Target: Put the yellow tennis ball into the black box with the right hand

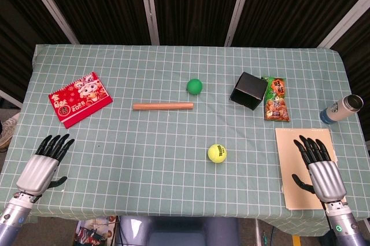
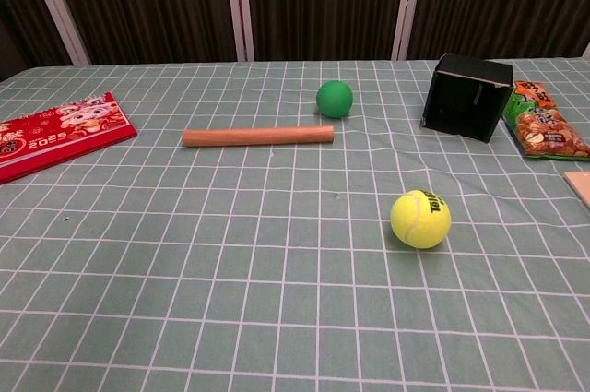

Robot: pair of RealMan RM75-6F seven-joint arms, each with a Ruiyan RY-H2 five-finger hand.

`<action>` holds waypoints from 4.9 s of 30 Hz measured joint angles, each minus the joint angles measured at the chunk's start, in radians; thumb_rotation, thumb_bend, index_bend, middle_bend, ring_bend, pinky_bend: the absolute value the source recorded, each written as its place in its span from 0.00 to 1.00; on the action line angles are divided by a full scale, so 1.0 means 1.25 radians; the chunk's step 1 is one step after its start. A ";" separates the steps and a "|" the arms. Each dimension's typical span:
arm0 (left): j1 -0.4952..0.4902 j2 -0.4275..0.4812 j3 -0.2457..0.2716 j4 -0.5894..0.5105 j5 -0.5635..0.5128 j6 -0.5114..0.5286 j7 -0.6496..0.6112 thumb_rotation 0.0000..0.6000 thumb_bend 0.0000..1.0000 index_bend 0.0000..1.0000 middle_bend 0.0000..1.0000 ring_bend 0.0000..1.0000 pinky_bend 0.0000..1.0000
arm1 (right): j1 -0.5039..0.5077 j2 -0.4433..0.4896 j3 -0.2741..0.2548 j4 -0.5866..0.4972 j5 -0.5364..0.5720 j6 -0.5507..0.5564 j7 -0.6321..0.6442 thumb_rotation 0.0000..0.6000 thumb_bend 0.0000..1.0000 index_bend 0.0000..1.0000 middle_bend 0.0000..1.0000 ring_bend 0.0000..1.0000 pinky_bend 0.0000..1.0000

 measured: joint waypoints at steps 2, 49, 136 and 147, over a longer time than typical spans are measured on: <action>0.000 0.000 0.000 0.000 0.000 0.001 0.001 1.00 0.07 0.00 0.00 0.00 0.00 | 0.000 0.000 0.000 0.000 0.000 -0.001 0.000 1.00 0.29 0.00 0.00 0.00 0.00; -0.015 -0.017 -0.002 0.013 -0.012 -0.031 -0.004 1.00 0.07 0.00 0.00 0.00 0.00 | 0.070 -0.208 -0.081 -0.086 -0.112 -0.116 0.060 1.00 0.59 0.50 0.47 0.48 0.69; -0.022 -0.057 -0.021 0.082 -0.009 0.013 -0.032 1.00 0.07 0.00 0.00 0.00 0.00 | 0.255 -0.362 0.105 0.080 0.169 -0.319 0.187 1.00 0.62 0.34 0.35 0.38 0.69; -0.021 -0.058 -0.020 0.077 -0.009 0.015 -0.025 1.00 0.07 0.00 0.00 0.00 0.00 | 0.245 -0.337 0.101 0.118 0.186 -0.326 0.216 1.00 0.62 0.34 0.36 0.39 0.69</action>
